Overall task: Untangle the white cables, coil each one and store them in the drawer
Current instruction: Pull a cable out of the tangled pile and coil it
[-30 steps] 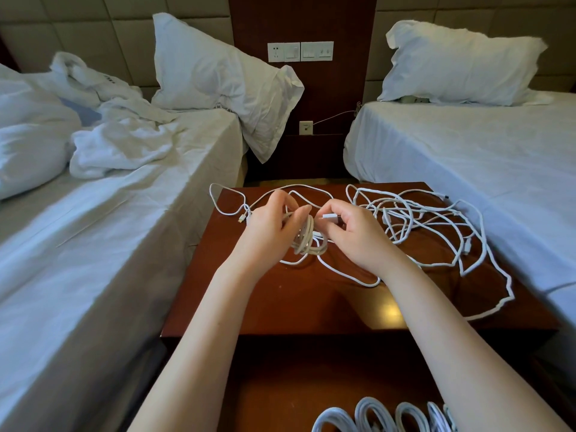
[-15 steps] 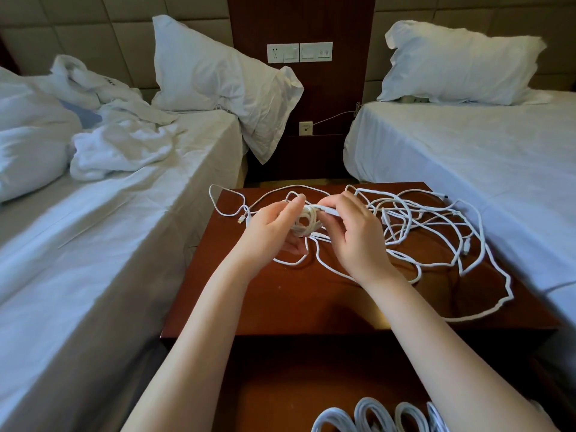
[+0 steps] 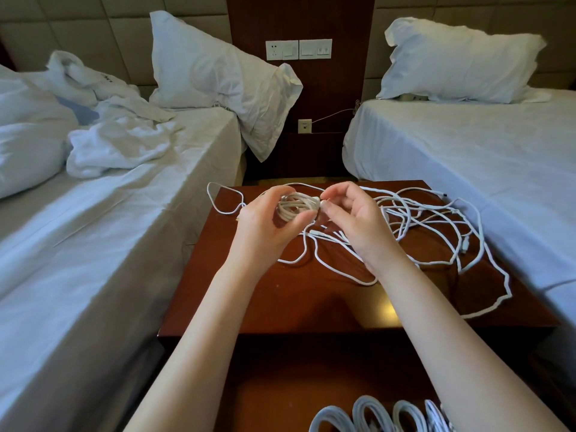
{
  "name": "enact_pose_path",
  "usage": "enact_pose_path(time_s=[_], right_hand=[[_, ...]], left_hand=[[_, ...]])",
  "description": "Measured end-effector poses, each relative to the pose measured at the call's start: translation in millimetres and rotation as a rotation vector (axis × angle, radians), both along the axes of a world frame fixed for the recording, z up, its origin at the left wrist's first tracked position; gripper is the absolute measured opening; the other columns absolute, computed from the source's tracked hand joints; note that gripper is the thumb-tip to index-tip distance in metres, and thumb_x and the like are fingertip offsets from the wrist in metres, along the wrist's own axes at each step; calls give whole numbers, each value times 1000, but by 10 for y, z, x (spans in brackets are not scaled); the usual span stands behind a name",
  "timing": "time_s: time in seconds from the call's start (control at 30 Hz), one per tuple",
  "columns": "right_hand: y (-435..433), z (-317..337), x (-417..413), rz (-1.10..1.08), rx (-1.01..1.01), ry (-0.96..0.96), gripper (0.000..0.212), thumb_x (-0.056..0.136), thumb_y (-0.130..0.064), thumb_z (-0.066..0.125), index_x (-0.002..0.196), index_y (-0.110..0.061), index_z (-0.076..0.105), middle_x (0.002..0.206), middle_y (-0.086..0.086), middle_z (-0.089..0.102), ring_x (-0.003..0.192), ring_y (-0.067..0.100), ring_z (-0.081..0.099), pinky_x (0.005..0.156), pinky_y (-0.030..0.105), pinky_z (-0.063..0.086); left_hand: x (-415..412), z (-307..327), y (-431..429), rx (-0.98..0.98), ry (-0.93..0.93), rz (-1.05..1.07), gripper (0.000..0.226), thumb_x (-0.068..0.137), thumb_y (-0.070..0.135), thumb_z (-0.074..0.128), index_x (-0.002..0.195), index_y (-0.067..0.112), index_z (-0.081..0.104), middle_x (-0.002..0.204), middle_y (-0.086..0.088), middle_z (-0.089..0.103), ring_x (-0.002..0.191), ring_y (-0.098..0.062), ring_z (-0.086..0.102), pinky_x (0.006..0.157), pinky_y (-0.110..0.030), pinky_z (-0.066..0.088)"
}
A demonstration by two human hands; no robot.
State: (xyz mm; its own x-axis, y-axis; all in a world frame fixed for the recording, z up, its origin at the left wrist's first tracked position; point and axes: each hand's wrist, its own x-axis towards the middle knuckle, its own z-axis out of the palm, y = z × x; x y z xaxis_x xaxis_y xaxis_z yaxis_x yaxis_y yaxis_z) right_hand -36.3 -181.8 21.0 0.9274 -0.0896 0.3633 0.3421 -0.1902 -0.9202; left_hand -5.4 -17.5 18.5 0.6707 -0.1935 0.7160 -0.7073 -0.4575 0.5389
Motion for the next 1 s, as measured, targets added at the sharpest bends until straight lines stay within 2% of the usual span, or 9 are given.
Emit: enact_pose_path(time_s=[0.1, 0.2, 0.3, 0.37, 0.5, 0.63, 0.73, 0.87, 1.0], right_hand=[[6, 14, 4, 88, 121, 156, 9, 98, -14, 54, 107, -18, 53, 87, 3, 67, 79, 13, 67, 73, 29, 51], [1, 43, -11, 216, 208, 281, 15, 100, -16, 48, 110, -14, 60, 81, 4, 62, 75, 15, 63, 71, 32, 51], [-40, 55, -18, 290, 207, 299, 20, 100, -18, 49, 96, -17, 69, 80, 3, 60, 75, 13, 59, 71, 29, 51], [-64, 51, -12, 274, 230, 269, 17, 97, -19, 53, 101, -20, 69, 85, 1, 64, 78, 11, 60, 74, 28, 51], [-68, 20, 1, 147, 194, 165, 21, 97, -13, 55, 113, -23, 64, 102, 2, 71, 92, 14, 66, 78, 25, 53], [-44, -14, 3, 55, 116, 82, 26, 98, -9, 53, 115, -28, 60, 111, 0, 70, 105, 14, 66, 89, 28, 54], [-52, -14, -9, 49, 66, 44, 27, 98, -9, 53, 113, -30, 61, 109, -2, 70, 104, 12, 66, 89, 27, 54], [-56, -35, 10, 45, 4, 35, 28, 97, -8, 54, 118, -24, 62, 111, -2, 69, 105, 8, 65, 90, 24, 53], [-58, -51, 17, 46, -82, 19, 30, 96, -7, 55, 107, -35, 61, 101, -9, 67, 100, 5, 64, 85, 18, 52]], left_hand=[[-6, -14, -8, 12, -46, 15, 47, 77, 34, 75, 111, 4, 64, 99, -7, 69, 88, -14, 64, 75, -6, 44], [-9, -29, -19, 22, -111, 25, 50, 76, 37, 74, 109, 1, 65, 98, -9, 69, 88, -11, 62, 77, -3, 42], [-6, -28, -19, 27, -135, 3, 51, 75, 38, 75, 109, 1, 64, 98, -9, 69, 88, -10, 61, 77, -3, 42], [-3, -32, -28, 19, -113, -18, 50, 75, 34, 76, 112, 3, 63, 99, -5, 68, 88, -11, 62, 76, -5, 44], [-39, -18, -101, -83, 88, -69, 50, 82, 26, 73, 126, 7, 55, 111, 5, 62, 97, -7, 63, 82, -9, 48], [-39, 2, -150, -368, 548, -212, 25, 98, 26, 50, 120, 18, 57, 111, -3, 67, 102, -21, 66, 90, -39, 55], [11, 21, -103, -480, 750, -297, 31, 99, 20, 46, 125, 7, 57, 110, -15, 68, 103, -32, 66, 94, -55, 50], [18, 31, -52, -357, 788, -294, 31, 101, 18, 43, 128, 7, 56, 113, -16, 67, 103, -28, 66, 93, -51, 52], [9, 39, -41, -234, 798, -269, 18, 100, 27, 47, 110, 20, 60, 106, -9, 69, 94, -20, 69, 84, -43, 57]])
